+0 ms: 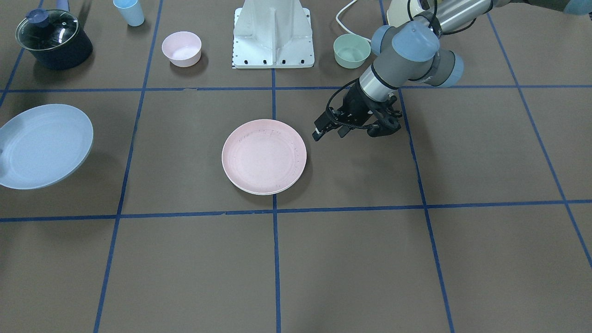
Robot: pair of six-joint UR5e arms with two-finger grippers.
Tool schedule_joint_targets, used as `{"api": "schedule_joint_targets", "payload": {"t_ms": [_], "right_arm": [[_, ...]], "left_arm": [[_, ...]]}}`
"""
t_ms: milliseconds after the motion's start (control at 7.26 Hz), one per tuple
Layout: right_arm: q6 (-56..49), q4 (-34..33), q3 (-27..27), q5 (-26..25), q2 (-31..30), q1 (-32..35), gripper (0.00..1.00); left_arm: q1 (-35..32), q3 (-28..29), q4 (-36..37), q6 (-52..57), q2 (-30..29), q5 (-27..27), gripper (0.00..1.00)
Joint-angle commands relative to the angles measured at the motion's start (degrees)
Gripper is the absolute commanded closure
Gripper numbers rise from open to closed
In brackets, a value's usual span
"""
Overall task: Stack three plates with pink and blue
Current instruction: 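Withdraw the left gripper while the right gripper grasps and lifts the light blue plate, then carry the light blue plate with the right gripper over the pink plate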
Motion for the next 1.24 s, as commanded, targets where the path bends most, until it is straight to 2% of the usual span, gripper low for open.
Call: {"api": "schedule_joint_targets", "payload": {"t_ms": [0, 138, 413, 688, 1101], "right_arm": [[11.7, 0.2, 2.7, 0.0, 5.2, -0.7, 1.0], [18.1, 0.2, 4.3, -0.7, 7.6, -3.7, 1.0], [34.2, 0.3, 6.8, -7.6, 14.7, -12.7, 1.0], [44.1, 0.2, 8.6, -19.3, 19.0, -23.7, 1.0], [54.8, 0.0, 8.8, -30.2, 24.1, -35.7, 1.0]], "left_arm": [[-3.9, -1.5, 0.3, 7.6, 5.3, -2.3, 0.0], [-6.3, -2.4, 0.3, 12.2, 7.8, -3.7, 0.0], [-13.2, -2.9, 0.7, 23.7, 12.6, -7.5, 0.0], [-19.0, -3.0, 4.6, 36.7, 15.8, -8.8, 0.0], [-28.0, -2.2, 5.5, 59.5, 21.9, -8.7, 0.0]]}}
